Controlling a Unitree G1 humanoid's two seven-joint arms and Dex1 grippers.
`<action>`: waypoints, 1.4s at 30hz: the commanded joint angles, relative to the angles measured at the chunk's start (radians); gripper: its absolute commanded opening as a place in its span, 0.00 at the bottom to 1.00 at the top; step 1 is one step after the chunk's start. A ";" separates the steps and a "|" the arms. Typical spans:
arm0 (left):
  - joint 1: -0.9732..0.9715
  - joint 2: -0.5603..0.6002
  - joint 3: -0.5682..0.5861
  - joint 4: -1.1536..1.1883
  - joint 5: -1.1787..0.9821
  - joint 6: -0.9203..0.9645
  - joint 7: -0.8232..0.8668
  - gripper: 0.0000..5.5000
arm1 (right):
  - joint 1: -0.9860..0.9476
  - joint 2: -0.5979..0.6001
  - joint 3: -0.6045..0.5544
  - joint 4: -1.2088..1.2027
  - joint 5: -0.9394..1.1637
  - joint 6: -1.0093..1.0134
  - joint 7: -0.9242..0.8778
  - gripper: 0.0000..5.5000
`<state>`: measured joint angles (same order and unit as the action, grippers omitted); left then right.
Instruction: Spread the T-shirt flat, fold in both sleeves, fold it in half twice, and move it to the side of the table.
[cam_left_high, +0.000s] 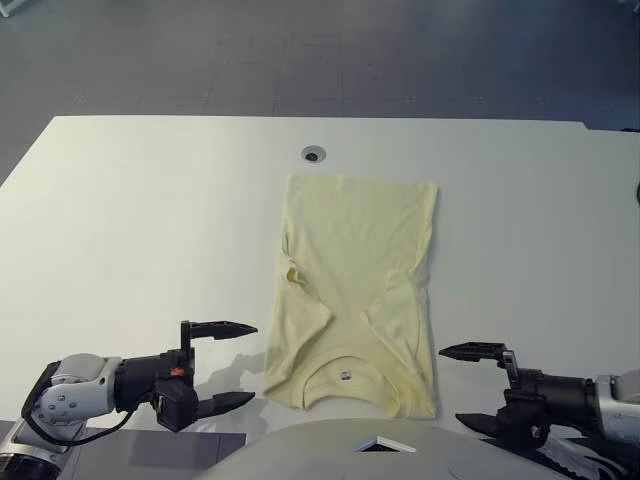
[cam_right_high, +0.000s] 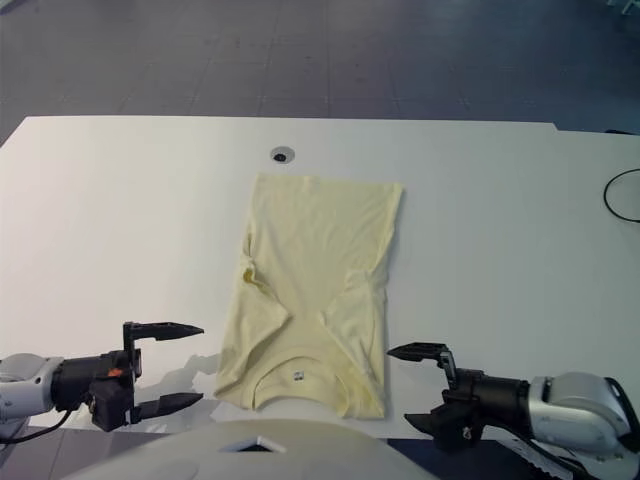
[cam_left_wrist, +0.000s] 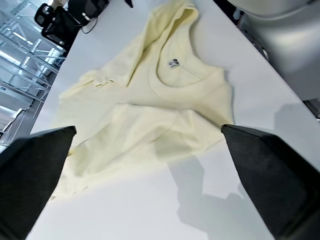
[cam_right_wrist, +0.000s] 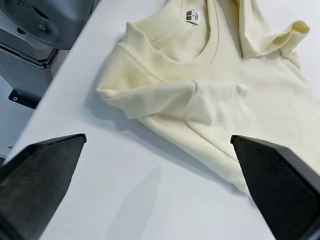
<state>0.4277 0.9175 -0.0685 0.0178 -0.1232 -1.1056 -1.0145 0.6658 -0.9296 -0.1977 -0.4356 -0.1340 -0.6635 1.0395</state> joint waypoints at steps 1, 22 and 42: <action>-0.011 0.010 -0.030 0.031 0.066 -0.025 0.027 0.98 | -0.033 -0.036 0.035 -0.016 -0.028 0.042 -0.002 0.98; -0.134 -0.027 -0.124 0.077 0.458 -0.027 0.251 0.98 | 0.037 -0.025 0.106 -0.162 -0.094 0.184 -0.068 0.98; -0.175 0.065 -0.147 0.084 0.541 -0.025 0.339 0.98 | 0.066 0.006 0.150 -0.190 -0.194 0.252 -0.157 0.89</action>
<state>0.2461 0.9481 -0.1975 0.0576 0.3147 -1.1596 -0.6477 0.7104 -0.9192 -0.0615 -0.6156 -0.3414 -0.4275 0.8673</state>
